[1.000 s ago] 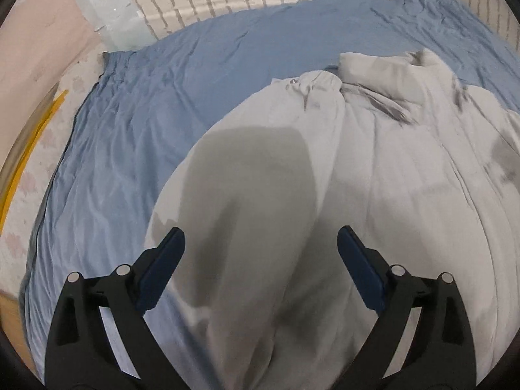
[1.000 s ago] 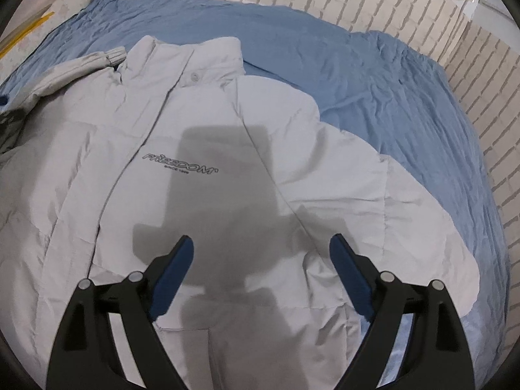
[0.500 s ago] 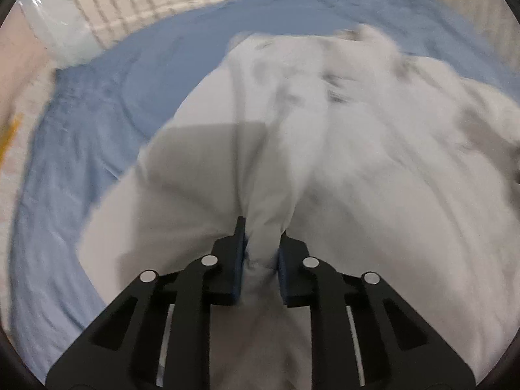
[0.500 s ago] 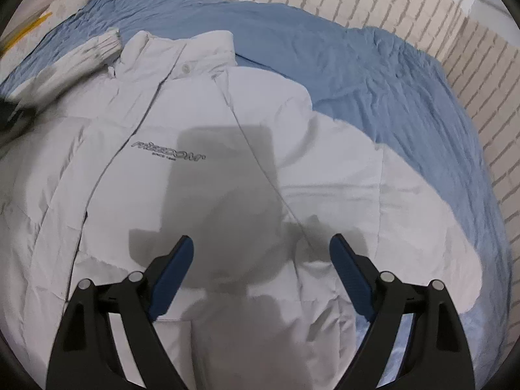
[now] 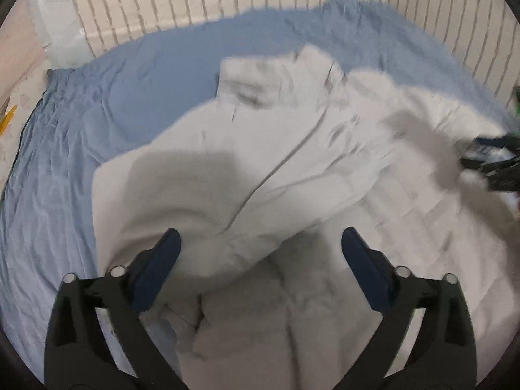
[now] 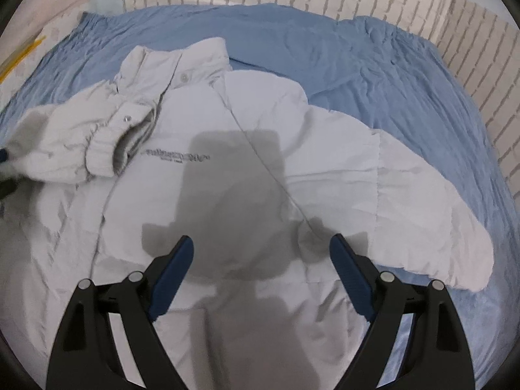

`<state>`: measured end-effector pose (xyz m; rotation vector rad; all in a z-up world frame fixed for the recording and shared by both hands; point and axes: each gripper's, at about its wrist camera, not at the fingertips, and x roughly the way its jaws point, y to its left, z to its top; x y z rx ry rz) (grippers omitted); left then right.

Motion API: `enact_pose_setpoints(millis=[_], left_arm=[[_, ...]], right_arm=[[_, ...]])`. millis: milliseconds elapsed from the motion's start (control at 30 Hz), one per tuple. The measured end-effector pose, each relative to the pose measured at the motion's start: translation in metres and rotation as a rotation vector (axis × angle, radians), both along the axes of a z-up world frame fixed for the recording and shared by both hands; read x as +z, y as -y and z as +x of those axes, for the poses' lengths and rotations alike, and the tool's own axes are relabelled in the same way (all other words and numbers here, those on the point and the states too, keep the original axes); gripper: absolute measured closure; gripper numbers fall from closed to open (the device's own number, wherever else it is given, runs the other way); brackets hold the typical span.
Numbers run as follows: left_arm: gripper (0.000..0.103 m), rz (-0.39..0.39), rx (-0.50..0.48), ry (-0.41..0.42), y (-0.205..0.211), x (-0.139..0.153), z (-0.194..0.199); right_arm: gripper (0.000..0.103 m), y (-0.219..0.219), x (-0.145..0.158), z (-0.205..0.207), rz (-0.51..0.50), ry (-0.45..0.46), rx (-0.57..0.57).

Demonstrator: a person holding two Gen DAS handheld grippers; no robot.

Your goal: Fold large clothes

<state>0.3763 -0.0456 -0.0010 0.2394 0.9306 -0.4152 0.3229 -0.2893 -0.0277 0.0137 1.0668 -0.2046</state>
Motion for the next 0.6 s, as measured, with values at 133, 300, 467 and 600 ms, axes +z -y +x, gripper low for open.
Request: enact_pose_setpoints(millis=[133, 300, 467, 600], left_arm=[[0.005, 0.017, 0.070, 0.063, -0.012, 0.014, -0.004], [0.007, 0.001, 0.275, 0.046, -0.077, 0.013, 0.032], [0.019, -0.080, 0.383, -0.029, -0.121, -0.007, 0.067], [0.020, -0.061, 0.336, -0.070, -0.117, -0.035, 0.080]], right_arm=[[0.017, -0.020, 0.010, 0.010, 0.075, 0.051, 0.024], [0.017, -0.057, 0.018, 0.040, 0.126, 0.081, 0.081], [0.017, -0.097, 0.002, 0.085, 0.149, 0.045, 0.126], [0.018, -0.110, -0.018, 0.106, 0.155, -0.002, 0.122]])
